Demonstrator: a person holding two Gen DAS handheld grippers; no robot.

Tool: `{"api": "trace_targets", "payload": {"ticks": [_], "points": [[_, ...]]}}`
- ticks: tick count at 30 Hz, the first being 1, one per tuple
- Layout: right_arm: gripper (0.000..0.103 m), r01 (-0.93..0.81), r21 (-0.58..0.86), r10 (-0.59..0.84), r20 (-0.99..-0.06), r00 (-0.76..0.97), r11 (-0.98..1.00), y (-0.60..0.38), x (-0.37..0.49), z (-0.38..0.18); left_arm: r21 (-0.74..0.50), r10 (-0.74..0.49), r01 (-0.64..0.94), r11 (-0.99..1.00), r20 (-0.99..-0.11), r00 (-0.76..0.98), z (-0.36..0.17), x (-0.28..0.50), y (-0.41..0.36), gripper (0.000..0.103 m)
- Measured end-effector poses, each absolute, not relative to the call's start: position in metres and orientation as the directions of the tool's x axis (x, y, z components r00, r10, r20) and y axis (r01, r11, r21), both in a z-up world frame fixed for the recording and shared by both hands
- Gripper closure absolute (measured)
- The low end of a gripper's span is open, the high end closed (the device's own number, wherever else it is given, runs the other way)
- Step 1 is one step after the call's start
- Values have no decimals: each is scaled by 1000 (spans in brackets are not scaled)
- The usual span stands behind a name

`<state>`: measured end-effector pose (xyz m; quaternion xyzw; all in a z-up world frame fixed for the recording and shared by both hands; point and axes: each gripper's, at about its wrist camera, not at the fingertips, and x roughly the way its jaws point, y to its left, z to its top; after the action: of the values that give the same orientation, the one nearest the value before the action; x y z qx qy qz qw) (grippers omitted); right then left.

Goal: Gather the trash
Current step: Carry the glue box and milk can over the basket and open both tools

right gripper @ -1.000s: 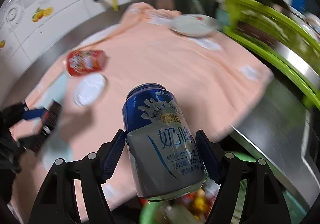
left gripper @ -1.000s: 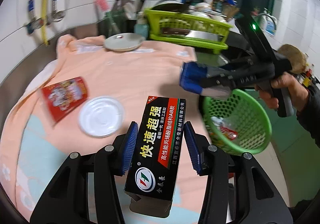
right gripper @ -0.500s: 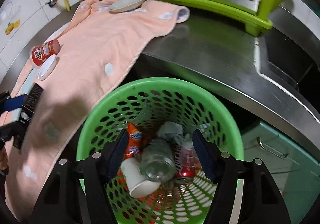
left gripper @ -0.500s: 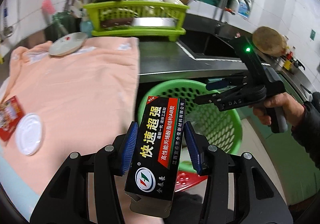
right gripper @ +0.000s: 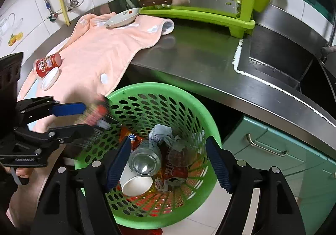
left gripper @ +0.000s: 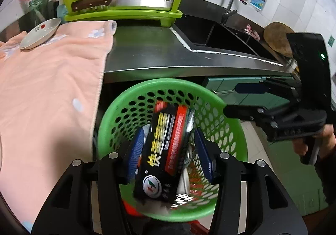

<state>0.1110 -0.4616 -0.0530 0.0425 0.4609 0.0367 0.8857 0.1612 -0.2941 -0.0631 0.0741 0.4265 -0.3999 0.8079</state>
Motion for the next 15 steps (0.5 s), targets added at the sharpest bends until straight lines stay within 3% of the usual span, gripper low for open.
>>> {"api": "trace_targets", "payload": {"ticks": [2, 3, 15], "points": [[31, -24, 109, 103, -811, 576, 994, -463, 109, -52, -230, -588, 705, 671, -744, 317, -63, 164, -296, 39], [31, -25, 108, 103, -810, 578, 994, -463, 108, -51, -228, -588, 702, 674, -741, 324, -62, 165, -296, 38], [28, -109, 102, 147, -795, 589, 989, -422, 114, -43, -217, -572, 654, 724, -719, 394, -45, 161, -237, 38]]}}
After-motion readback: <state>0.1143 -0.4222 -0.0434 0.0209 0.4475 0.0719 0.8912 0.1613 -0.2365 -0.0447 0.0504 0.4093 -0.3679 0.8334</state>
